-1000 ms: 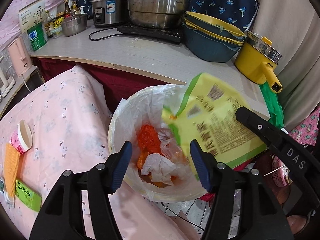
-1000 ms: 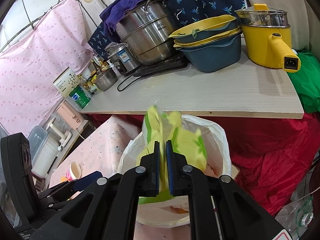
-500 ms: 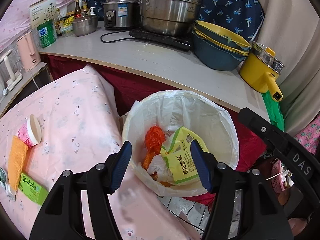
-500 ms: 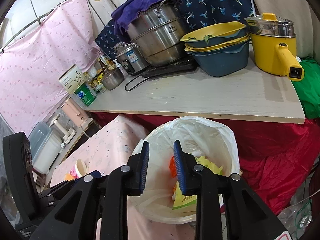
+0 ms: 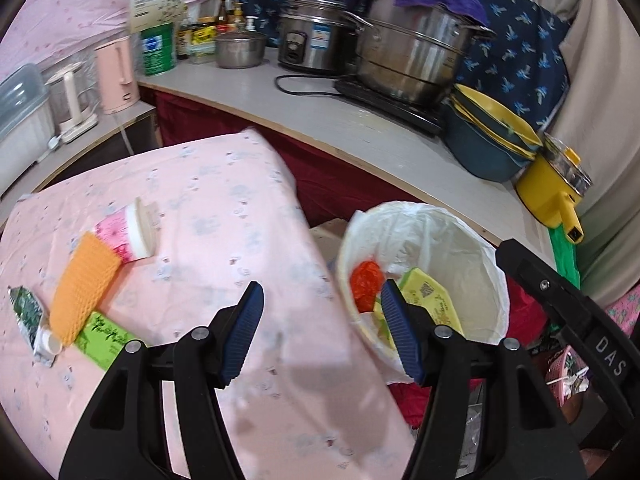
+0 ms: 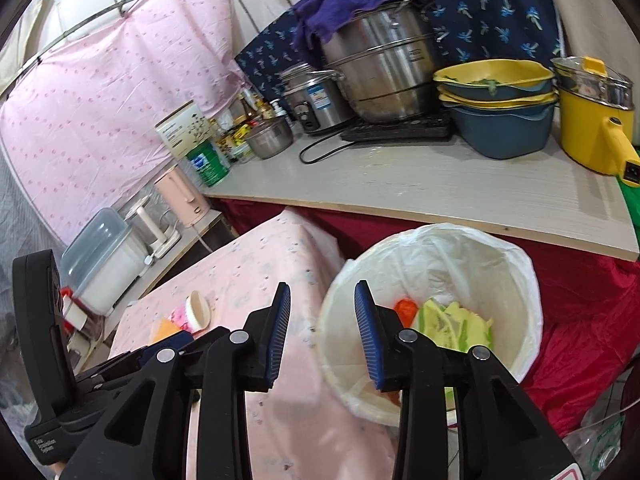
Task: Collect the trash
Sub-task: 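Move both open tools back over the remaining table trash, then grasp the green printed snack bag with the left tool while the right tool grasps an orange foam net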
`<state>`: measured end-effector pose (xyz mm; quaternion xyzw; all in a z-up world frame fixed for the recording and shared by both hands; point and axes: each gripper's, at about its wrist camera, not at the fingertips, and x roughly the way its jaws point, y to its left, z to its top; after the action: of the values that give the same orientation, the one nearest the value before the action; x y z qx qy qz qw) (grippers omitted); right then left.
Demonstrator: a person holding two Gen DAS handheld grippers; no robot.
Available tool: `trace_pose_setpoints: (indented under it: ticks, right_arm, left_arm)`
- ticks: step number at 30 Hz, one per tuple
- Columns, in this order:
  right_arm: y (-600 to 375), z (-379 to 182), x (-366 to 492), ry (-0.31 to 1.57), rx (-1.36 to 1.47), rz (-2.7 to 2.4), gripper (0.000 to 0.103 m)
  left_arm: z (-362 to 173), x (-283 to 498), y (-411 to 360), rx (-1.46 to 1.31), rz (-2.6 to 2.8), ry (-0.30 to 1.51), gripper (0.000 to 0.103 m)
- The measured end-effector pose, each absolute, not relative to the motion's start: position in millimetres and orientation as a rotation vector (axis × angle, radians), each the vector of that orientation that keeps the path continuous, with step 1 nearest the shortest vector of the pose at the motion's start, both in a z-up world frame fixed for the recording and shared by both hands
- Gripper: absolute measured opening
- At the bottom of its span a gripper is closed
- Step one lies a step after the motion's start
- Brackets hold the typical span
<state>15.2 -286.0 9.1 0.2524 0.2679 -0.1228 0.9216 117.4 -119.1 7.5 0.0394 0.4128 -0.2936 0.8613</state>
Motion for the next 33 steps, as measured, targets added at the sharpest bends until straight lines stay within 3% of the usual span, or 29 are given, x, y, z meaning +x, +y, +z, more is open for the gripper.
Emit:
trace_pose_setpoints:
  ticks: [27,33]
  right_arm:
    - [-106.2,-4.5,93.1,0.696,0.351,0.036,0.040]
    - [-81.6,-18.2,109.9,0.741,0.348,0.079,0.040]
  left_arm:
    - [-8.3,153.0,92.1,-0.100,-0.222,0.891,0.058]
    - [-26.4,159.8,138.0,-0.162,-0.127,0.926,0.063]
